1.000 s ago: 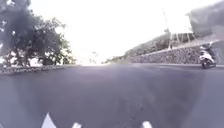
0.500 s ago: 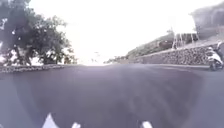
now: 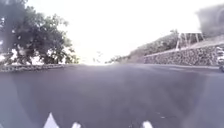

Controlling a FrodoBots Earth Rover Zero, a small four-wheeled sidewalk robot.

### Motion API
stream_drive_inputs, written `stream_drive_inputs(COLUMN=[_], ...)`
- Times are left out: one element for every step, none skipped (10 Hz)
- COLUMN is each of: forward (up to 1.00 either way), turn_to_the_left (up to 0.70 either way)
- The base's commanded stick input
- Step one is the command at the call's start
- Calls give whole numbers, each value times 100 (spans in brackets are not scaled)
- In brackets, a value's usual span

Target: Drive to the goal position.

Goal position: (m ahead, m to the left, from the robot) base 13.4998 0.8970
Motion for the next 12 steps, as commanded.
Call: stream_drive_inputs(forward=[85,85,85,85,85,85,85,85,85,85,85,85], turn_to_the_left=[0,-1,-13,-24,-34,-34,-34,-34,-34,-34,0,0])
